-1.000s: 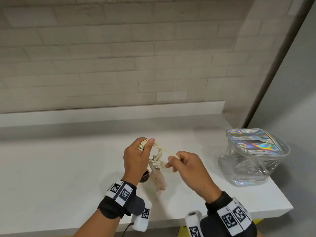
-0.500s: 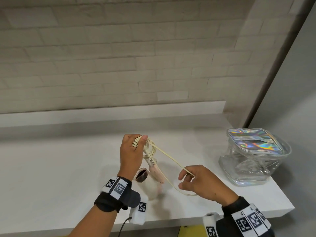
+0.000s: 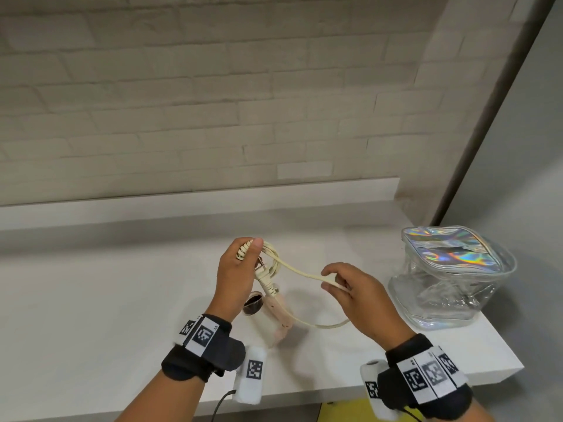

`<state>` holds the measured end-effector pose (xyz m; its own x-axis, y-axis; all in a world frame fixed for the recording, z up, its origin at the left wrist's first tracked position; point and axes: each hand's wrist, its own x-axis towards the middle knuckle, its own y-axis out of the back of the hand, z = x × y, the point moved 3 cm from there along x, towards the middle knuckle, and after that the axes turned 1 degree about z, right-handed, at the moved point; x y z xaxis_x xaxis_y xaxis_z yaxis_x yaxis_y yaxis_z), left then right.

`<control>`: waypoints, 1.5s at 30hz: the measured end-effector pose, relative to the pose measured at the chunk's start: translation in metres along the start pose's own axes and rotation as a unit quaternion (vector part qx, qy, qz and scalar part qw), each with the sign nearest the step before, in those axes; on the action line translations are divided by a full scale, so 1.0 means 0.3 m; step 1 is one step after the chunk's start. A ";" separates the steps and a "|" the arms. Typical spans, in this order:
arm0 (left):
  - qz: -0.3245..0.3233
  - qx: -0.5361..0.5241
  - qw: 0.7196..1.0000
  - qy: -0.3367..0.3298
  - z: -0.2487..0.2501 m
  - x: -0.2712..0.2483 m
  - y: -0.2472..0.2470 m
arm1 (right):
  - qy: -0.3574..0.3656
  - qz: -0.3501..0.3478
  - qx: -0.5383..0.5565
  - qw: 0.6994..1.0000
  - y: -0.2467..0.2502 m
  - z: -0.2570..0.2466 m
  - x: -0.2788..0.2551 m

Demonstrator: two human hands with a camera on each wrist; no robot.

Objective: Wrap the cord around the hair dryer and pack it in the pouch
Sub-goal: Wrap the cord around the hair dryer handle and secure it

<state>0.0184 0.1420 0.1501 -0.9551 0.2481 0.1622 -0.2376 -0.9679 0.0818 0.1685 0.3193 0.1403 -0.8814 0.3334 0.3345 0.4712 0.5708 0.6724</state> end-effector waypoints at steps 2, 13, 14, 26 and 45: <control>-0.002 0.017 1.000 -0.013 -0.003 -0.008 -0.014 | 0.078 0.018 -0.025 0.996 0.001 -0.057 0.019; -0.021 0.107 0.978 -0.178 -0.001 -0.062 -0.042 | 0.202 0.079 -0.065 0.974 0.089 -0.247 0.138; -0.040 0.116 0.975 -0.186 -0.002 -0.066 -0.042 | 0.208 0.100 -0.070 0.970 0.105 -0.251 0.153; -0.071 0.117 0.971 -0.197 0.023 -0.133 -0.075 | 0.127 -0.009 -0.099 0.987 -0.044 -0.178 0.303; 0.007 0.053 0.991 -0.119 -0.009 -0.099 -0.051 | -0.114 -0.198 0.333 0.915 -0.130 -0.156 0.158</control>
<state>0.0499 0.1492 0.1413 -0.8862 0.2493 0.3904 -0.1923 -0.9647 0.1797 0.1068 0.2779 0.1609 -0.9933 0.1066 -0.0450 0.0997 0.9858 0.1352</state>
